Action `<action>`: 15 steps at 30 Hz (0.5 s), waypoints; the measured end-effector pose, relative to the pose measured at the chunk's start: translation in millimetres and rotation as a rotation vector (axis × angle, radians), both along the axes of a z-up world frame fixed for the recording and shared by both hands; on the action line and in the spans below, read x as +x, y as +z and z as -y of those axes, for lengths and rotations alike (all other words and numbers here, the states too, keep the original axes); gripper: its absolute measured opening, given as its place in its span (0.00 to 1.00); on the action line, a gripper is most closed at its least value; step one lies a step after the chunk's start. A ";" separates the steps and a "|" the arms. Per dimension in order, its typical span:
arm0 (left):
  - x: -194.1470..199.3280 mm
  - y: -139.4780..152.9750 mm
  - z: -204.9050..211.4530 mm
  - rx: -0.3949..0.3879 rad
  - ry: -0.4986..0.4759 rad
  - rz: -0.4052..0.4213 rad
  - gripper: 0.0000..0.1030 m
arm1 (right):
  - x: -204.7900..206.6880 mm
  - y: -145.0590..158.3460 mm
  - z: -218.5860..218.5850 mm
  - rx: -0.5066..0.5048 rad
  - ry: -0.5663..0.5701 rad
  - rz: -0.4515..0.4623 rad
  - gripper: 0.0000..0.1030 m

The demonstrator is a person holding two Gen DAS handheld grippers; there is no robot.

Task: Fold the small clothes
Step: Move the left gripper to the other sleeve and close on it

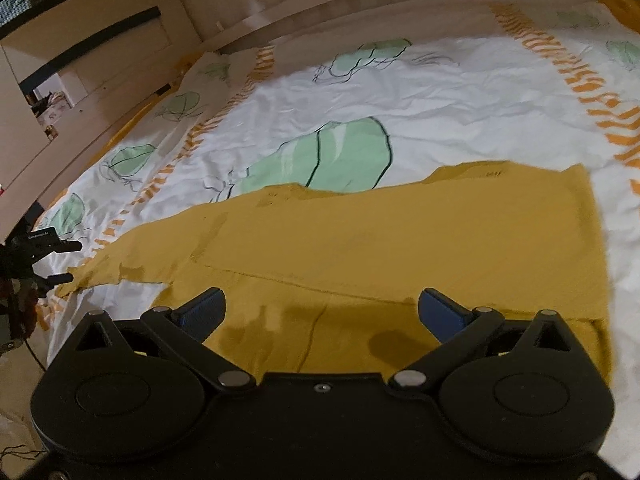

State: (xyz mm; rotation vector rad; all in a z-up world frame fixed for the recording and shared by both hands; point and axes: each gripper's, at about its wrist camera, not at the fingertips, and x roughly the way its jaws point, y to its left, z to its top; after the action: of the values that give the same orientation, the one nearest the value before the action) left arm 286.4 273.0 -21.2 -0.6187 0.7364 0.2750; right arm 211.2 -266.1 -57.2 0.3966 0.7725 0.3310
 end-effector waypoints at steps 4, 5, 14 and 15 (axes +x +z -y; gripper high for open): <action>-9.8 -6.4 -23.4 -0.047 0.071 0.001 0.72 | 0.3 -3.3 -3.3 0.019 0.012 -0.016 1.00; -11.1 -9.1 -27.5 -0.052 0.078 -0.007 0.72 | 0.3 -3.8 -4.5 0.018 0.014 -0.018 1.00; -11.0 -35.0 -49.6 -0.078 0.130 -0.049 0.73 | -1.0 -5.8 -7.3 0.031 0.024 -0.030 1.00; -9.1 -35.6 -50.0 -0.070 0.128 -0.045 0.74 | -0.9 -6.2 -7.9 0.033 0.025 -0.033 1.00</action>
State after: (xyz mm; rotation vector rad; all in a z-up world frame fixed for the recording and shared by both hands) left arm 277.3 323.0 -56.7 -0.7297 0.7530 0.3828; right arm 210.3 -258.1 -63.4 0.4247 0.8056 0.3619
